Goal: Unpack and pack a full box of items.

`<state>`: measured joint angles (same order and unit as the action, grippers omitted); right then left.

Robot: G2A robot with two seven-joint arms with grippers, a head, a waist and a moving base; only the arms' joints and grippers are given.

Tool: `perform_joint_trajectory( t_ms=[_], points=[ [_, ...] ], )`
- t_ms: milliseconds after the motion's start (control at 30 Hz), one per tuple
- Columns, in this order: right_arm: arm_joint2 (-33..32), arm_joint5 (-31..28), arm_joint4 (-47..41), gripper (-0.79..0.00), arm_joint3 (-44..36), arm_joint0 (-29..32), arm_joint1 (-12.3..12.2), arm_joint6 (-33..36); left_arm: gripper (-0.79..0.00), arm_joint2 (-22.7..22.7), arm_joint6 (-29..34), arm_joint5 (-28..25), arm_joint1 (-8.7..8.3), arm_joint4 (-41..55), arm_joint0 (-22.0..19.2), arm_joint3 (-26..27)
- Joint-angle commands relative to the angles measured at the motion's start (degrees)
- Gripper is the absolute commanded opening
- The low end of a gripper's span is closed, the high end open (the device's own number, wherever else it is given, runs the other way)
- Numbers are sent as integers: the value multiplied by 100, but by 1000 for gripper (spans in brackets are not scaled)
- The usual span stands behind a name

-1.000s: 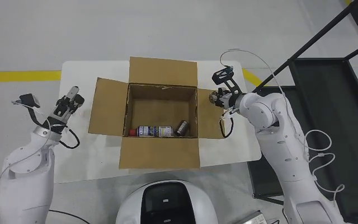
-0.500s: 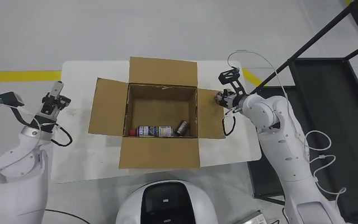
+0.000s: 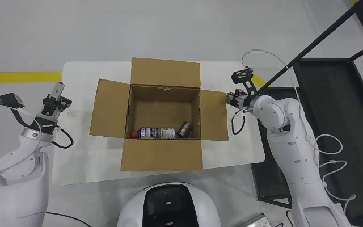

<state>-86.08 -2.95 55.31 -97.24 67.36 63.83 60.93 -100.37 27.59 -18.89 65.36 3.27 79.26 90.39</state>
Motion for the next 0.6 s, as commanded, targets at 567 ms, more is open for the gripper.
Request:
perform_joint_trajectory(
  t_ms=[567],
  points=[
    [1002,176,310,-785,3948,-1289,238,-1471,0,0,0,0,0,0,0,0]
  ],
)
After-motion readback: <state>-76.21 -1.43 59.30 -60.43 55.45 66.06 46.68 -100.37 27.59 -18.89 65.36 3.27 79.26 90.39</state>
